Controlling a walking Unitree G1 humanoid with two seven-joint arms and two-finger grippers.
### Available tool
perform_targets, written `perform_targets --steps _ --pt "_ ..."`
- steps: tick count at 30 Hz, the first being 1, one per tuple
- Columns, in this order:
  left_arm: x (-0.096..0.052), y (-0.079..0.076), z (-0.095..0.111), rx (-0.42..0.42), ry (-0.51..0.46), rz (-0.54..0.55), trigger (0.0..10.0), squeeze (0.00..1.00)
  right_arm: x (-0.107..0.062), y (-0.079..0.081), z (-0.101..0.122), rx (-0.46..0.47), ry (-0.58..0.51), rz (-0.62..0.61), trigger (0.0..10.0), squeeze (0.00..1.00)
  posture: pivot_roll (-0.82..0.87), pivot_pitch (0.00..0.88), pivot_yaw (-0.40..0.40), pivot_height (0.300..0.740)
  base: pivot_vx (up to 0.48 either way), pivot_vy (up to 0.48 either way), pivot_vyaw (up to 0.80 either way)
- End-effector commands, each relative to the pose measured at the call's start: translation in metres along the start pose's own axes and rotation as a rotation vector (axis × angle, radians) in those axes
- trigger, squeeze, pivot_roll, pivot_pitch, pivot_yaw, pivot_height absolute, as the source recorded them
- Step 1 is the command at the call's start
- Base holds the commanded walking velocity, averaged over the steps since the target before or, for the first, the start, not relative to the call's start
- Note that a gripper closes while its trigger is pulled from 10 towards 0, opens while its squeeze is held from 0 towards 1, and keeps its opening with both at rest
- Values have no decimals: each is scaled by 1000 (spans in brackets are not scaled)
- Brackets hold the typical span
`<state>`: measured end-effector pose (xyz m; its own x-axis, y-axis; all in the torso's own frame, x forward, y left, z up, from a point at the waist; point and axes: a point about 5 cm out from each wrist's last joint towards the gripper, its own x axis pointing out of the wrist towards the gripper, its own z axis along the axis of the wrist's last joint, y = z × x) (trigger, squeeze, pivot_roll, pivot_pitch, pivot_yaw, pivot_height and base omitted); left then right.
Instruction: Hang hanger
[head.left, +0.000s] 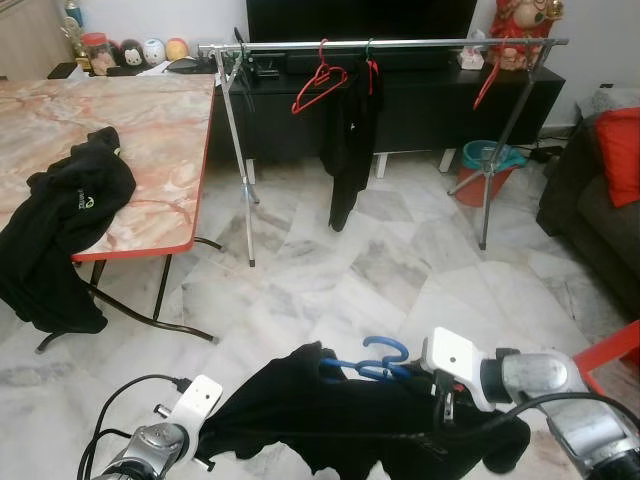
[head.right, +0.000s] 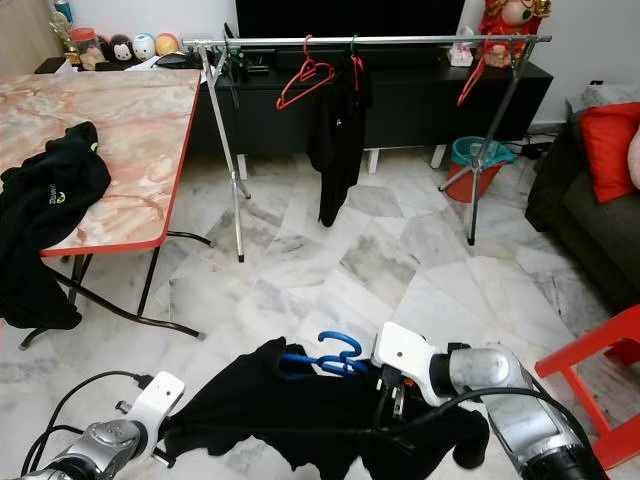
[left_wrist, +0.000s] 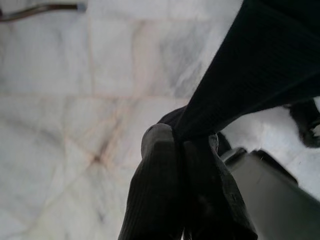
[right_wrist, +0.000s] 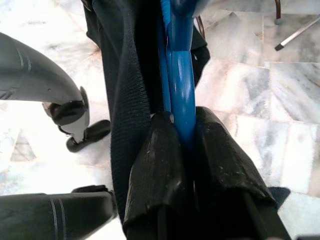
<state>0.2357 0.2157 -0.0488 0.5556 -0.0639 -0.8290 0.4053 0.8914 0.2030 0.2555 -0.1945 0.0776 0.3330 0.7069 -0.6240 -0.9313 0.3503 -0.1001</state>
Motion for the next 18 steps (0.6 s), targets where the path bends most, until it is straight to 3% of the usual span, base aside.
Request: perform_targets --steps 1,9,13,15,18 --pt "-4 6 -23 -6 100 41 0 0 -14 -11 8 -8 -48 -90 10000 0 -215 0 -27 740 0 0 0" --pt "-7 3 -46 169 224 44 0 0 -18 -38 3 -37 14 -368 10000 0 -215 0 -24 740 0 0 0" --pt "-8 -1 -54 169 261 16 0 0 -20 -45 9 -13 -32 -439 10000 0 -216 0 -23 740 0 0 0" --pt "-8 -8 -58 189 281 -41 0 0 -22 -56 16 -21 -76 -559 10000 0 -216 0 -22 740 0 0 0" --pt "-7 -13 -57 204 273 -77 0 0 -21 -60 18 1 -98 -612 10000 0 -217 0 -21 740 0 0 0"
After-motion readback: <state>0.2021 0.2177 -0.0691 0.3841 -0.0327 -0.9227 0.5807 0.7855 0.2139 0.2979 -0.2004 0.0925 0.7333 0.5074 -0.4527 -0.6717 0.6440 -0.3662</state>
